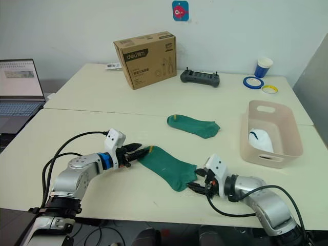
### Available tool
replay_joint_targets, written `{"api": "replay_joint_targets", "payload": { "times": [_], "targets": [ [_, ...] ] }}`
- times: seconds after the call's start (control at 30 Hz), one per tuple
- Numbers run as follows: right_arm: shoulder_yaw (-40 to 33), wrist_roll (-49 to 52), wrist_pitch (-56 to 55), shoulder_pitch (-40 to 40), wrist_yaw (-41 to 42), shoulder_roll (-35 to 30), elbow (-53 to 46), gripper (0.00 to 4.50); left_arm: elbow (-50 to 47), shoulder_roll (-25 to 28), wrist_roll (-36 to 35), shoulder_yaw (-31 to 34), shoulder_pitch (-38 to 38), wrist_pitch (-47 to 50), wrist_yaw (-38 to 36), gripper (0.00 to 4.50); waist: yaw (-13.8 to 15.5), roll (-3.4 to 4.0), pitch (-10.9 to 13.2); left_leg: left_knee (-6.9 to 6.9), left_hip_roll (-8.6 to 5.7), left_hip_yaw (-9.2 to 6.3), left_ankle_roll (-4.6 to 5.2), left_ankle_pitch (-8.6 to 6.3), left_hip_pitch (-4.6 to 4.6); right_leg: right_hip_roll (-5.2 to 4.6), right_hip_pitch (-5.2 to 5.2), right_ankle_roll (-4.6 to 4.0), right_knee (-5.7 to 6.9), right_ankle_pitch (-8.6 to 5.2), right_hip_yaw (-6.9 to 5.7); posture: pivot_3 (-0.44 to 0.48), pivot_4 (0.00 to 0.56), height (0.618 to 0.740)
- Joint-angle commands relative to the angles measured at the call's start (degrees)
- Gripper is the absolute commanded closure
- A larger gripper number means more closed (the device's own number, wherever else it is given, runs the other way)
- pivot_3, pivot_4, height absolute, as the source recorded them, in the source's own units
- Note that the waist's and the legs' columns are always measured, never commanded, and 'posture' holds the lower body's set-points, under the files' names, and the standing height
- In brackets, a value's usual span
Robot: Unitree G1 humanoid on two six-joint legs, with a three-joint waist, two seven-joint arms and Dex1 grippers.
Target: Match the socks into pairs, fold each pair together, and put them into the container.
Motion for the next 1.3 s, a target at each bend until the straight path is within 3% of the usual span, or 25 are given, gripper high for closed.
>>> {"api": "replay_joint_targets", "payload": {
  "times": [0.03, 0.07, 0.13, 0.17, 0.27, 0.53, 0.8, 1.07, 1.3],
  "targets": [
    [0.5, -1.3, -2.8, -1.4, 0.9, -0.3, 1.5, 3.18, -3.3, 0.6, -0.7, -0.4, 1.9, 1.3, -1.6, 3.54, -0.1, 0.0, 0.0, 0.0, 0.0, 0.01, 0.0, 0.0, 0.0, 0.0, 0.0, 0.0, 0.0, 0.0, 0.01, 0.0, 0.15, 0.74],
    [1.1, -2.8, -4.2, -1.6, 1.0, -0.7, 2.4, 3.69, -3.9, 0.6, -0.8, -0.2, 2.3, 1.5, -1.6, 3.98, -0.1, 0.0, 0.0, 0.0, 0.0, 0.01, 0.0, 0.0, 0.0, 0.0, 0.0, 0.0, 0.0, 0.0, 0.0, 0.0, 0.15, 0.74],
    [1.6, -4.1, -6.2, -1.7, 2.1, -1.6, 3.7, 4.23, -5.3, 0.5, -1.1, 0.2, 3.5, 2.1, -1.4, 4.47, -0.1, 0.0, 0.0, -0.01, 0.01, 0.0, 0.0, 0.0, 0.0, 0.0, -0.01, 0.0, 0.0, 0.0, -0.01, 0.0, 0.15, 0.74],
    [1.5, -4.2, -6.9, -1.7, 2.6, -1.9, 4.2, 4.47, -6.2, 0.5, -1.2, 0.3, 4.2, 2.3, -1.4, 4.5, -0.1, 0.0, 0.0, -0.01, 0.01, 0.0, 0.0, 0.0, 0.0, 0.0, -0.01, 0.0, 0.0, 0.0, -0.01, 0.0, 0.15, 0.74],
    [0.2, -2.9, -7.5, -1.9, 4.2, -2.1, 5.0, 4.47, -9.2, 0.7, -1.6, 0.6, 6.3, 3.7, -0.9, 4.5, -0.1, 0.0, 0.0, -0.01, 0.01, 0.01, 0.0, 0.0, 0.01, 0.0, 0.0, 0.0, 0.0, 0.0, 0.01, 0.0, 0.15, 0.74],
    [-4.4, 1.8, -8.0, -6.2, 12.8, -5.8, 8.7, 4.47, -33.7, 0.3, -10.3, 4.4, 20.8, 19.1, 5.8, 4.5, -0.6, -0.02, 0.0, -0.02, 0.05, 0.01, 0.0, 0.0, 0.03, -0.04, 0.0, 0.0, 0.0, -0.01, 0.01, 0.0, 0.15, 0.74],
    [-3.3, -0.3, -10.2, -8.4, 19.2, -8.6, 14.7, 4.47, -46.1, -8.1, -10.2, 6.9, 28.0, 21.7, 21.8, 4.5, -0.5, -0.06, 0.0, 0.03, 0.0, 0.05, 0.0, 0.0, 0.1, -0.07, 0.07, 0.0, 0.02, 0.0, 0.07, 0.0, 0.15, 0.74],
    [-3.7, 0.2, -9.2, -11.2, 21.8, -9.4, 19.1, 4.47, -45.9, -12.1, -6.9, 5.6, 30.1, 18.3, 28.2, 4.5, -0.4, -0.07, 0.0, 0.0, -0.01, 0.01, 0.0, 0.0, 0.17, 0.0, 0.06, -0.03, 0.04, 0.01, 0.08, 0.0, 0.15, 0.74],
    [-2.5, -1.5, -10.8, -11.7, 24.6, -11.0, 21.1, 4.47, -47.3, -10.0, -9.2, 3.4, 31.6, 21.5, 26.1, 4.5, -0.5, -0.08, 0.1, -0.01, -0.02, 0.06, 0.0, -0.01, 0.17, -0.03, 0.08, -0.05, -0.01, -0.01, 0.11, 0.0, 0.15, 0.74]
  ]
}}
